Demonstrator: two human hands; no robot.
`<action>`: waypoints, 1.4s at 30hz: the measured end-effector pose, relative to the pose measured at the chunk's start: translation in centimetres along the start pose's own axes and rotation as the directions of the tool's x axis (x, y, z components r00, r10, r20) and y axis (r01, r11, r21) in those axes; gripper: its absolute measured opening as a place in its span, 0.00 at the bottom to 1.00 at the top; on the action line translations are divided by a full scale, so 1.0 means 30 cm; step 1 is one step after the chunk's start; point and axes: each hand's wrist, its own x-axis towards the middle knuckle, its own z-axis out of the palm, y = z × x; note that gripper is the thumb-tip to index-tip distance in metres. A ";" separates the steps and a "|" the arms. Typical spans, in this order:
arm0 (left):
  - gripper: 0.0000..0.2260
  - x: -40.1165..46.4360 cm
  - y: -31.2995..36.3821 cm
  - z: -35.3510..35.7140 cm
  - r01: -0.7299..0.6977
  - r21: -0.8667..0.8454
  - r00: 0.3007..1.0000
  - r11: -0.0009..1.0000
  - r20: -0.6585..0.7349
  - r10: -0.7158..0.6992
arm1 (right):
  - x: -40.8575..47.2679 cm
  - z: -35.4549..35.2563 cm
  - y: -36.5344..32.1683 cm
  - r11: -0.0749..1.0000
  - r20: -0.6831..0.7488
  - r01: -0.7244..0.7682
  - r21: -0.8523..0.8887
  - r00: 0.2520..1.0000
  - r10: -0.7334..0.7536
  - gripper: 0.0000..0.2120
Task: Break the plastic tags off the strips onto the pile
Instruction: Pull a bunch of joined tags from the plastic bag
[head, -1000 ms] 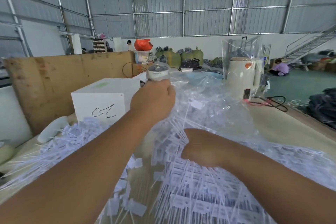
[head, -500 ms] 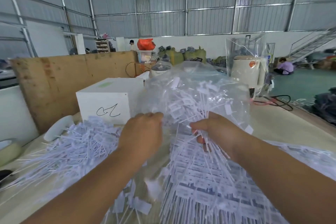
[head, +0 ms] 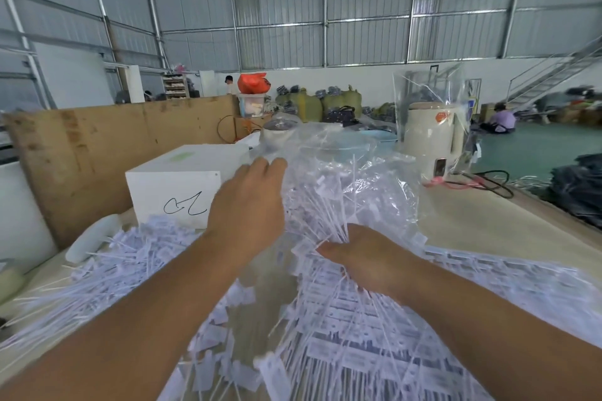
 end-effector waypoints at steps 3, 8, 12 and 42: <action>0.26 0.025 -0.026 0.003 -0.164 0.385 0.986 0.908 0.068 0.149 | -0.006 -0.001 0.003 0.998 -0.017 0.014 -0.058 1.000 -0.015 0.20; 0.14 0.109 -0.036 -0.018 0.189 0.069 0.945 0.979 0.257 -0.201 | -0.016 -0.025 0.005 0.998 -0.049 0.013 -0.055 0.999 -0.015 0.12; 0.15 0.122 -0.068 -0.022 0.257 0.128 0.925 0.958 0.254 -0.282 | -0.034 -0.054 0.020 0.999 -0.119 0.045 -0.010 0.992 -0.046 0.13; 0.12 -0.050 0.054 -0.115 -0.501 -0.045 0.860 0.864 -0.137 0.492 | -0.016 -0.058 -0.069 0.992 0.083 -0.043 0.121 0.996 0.033 0.14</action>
